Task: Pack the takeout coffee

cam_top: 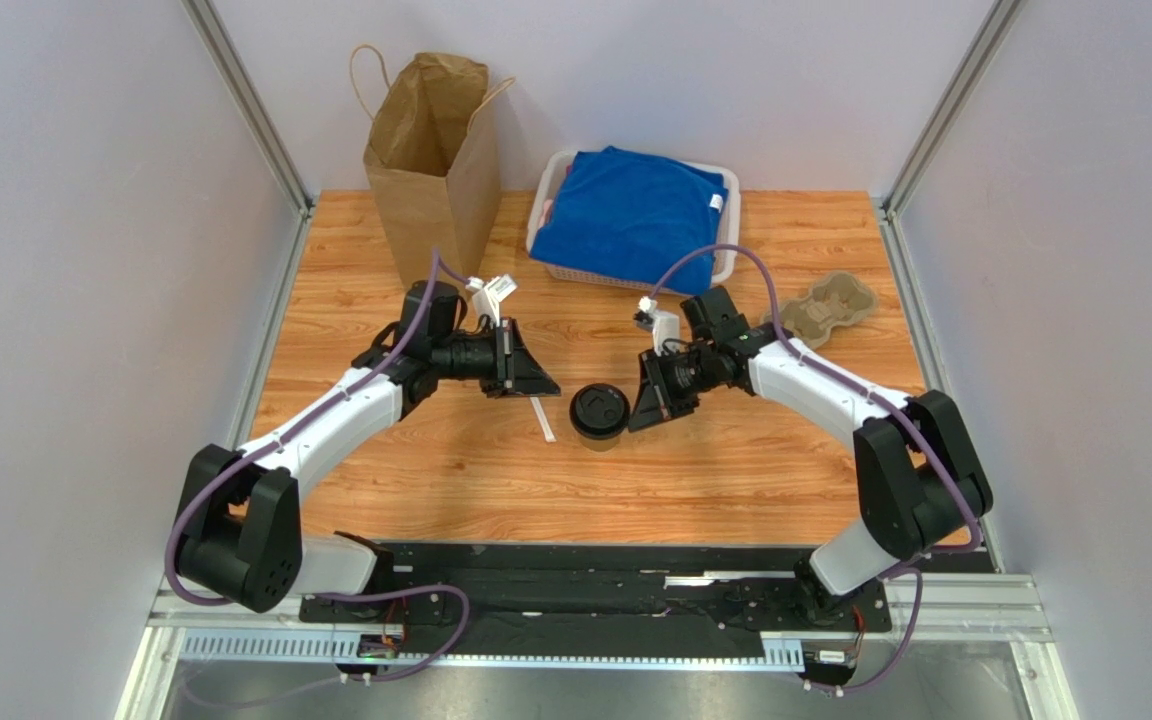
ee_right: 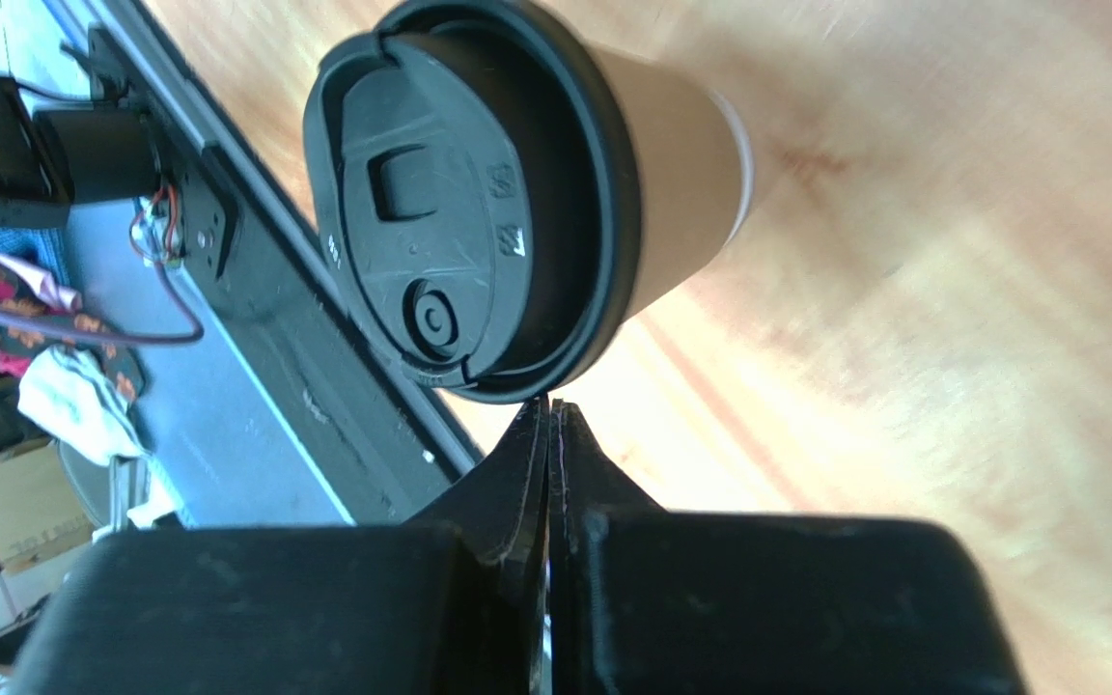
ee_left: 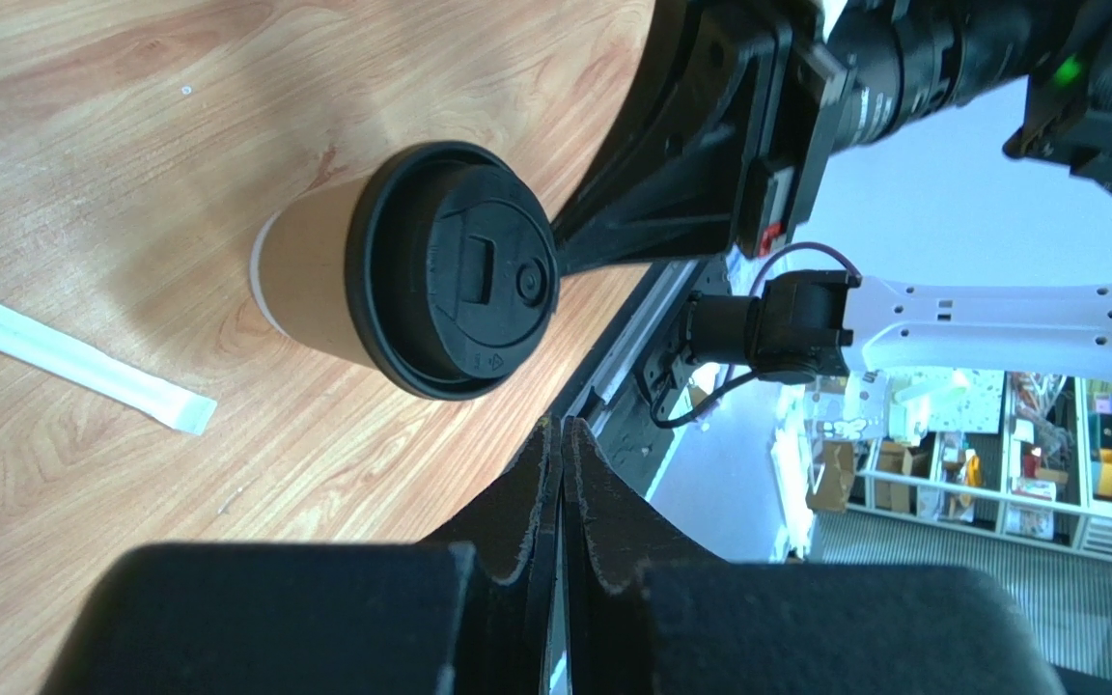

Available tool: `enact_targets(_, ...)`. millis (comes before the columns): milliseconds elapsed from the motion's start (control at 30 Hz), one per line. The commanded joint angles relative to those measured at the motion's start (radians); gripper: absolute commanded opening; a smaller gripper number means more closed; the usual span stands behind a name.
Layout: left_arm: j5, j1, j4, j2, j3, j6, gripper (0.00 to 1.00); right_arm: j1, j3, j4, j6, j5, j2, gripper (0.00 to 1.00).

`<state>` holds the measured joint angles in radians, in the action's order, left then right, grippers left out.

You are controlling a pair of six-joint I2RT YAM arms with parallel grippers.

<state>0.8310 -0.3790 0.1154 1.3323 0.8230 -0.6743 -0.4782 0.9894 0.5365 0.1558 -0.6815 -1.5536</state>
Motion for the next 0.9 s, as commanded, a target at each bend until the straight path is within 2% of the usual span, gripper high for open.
enact_targets(0,0.0,0.005,-0.02,0.019,0.005,0.018,0.07,0.024,0.094,-0.006,-0.056,0.002,-0.045,0.0)
enact_targets(300,0.003,0.005,-0.028,0.051,0.024,0.024,0.06,0.035,0.218,-0.03,-0.065,-0.006,-0.152,0.01)
enact_targets(600,0.01,0.003,-0.086,0.125,0.073,-0.01,0.05,0.108,0.293,0.057,-0.093,0.011,-0.126,0.01)
enact_targets(667,0.017,0.0,-0.135,0.14,0.077,-0.033,0.04,0.108,0.299,0.042,-0.061,-0.033,-0.109,0.02)
enact_targets(867,0.02,-0.027,-0.16,0.203,0.097,-0.051,0.02,0.053,0.273,-0.085,0.204,-0.158,-0.079,0.04)
